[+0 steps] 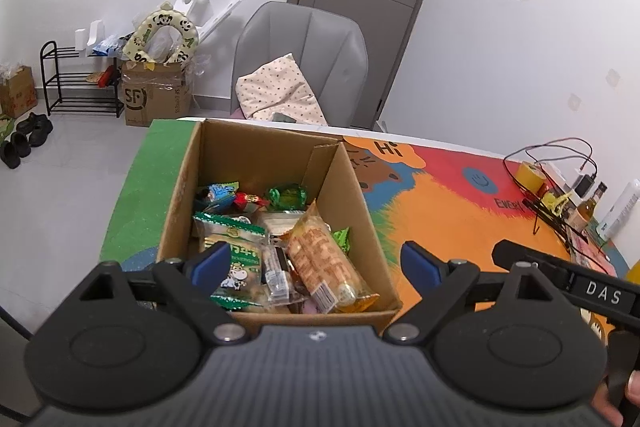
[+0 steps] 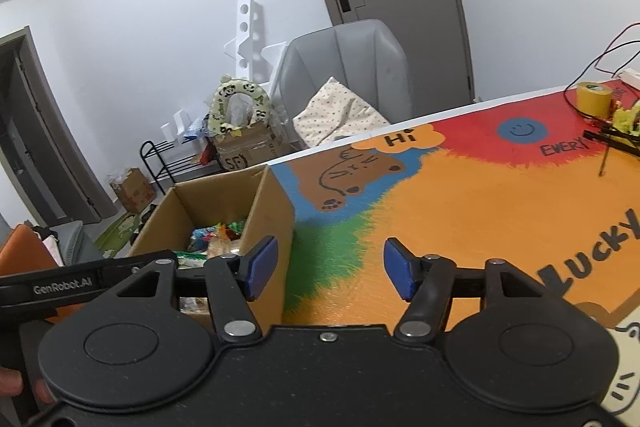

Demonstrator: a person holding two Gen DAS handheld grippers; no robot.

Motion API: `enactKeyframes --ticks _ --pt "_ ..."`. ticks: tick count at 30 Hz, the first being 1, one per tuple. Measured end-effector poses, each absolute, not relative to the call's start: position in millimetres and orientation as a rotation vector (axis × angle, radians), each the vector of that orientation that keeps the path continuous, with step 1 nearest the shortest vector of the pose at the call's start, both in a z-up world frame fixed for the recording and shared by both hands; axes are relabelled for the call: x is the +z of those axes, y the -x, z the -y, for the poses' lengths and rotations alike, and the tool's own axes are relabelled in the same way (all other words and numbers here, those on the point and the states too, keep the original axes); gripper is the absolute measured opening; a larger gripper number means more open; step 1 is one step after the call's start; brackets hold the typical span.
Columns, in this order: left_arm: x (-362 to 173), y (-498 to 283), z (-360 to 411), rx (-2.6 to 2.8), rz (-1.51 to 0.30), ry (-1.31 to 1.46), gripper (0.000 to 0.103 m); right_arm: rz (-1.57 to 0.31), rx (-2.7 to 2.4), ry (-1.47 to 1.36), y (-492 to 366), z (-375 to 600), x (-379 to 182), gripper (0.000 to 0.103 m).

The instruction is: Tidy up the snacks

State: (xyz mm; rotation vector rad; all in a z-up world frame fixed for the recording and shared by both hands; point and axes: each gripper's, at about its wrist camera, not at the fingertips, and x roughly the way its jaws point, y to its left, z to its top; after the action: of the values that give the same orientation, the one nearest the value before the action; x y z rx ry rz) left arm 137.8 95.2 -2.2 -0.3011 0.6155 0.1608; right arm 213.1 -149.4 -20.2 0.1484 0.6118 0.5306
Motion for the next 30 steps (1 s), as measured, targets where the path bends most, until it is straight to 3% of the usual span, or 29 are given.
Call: enactKeyframes --ticks 6,17,30 --pt "-2 -128 -87 0.121 -0.646 0.274 0.092 -0.617 0.538 -0.199 -201 168 -20 0.083" --pt "10 -90 -74 0.042 -0.629 0.233 0.098 -0.576 0.481 -0.183 -164 195 -9 0.103" --pt "33 -45 -74 0.000 -0.570 0.229 0.103 -0.549 0.414 -0.184 -124 227 4 0.103"
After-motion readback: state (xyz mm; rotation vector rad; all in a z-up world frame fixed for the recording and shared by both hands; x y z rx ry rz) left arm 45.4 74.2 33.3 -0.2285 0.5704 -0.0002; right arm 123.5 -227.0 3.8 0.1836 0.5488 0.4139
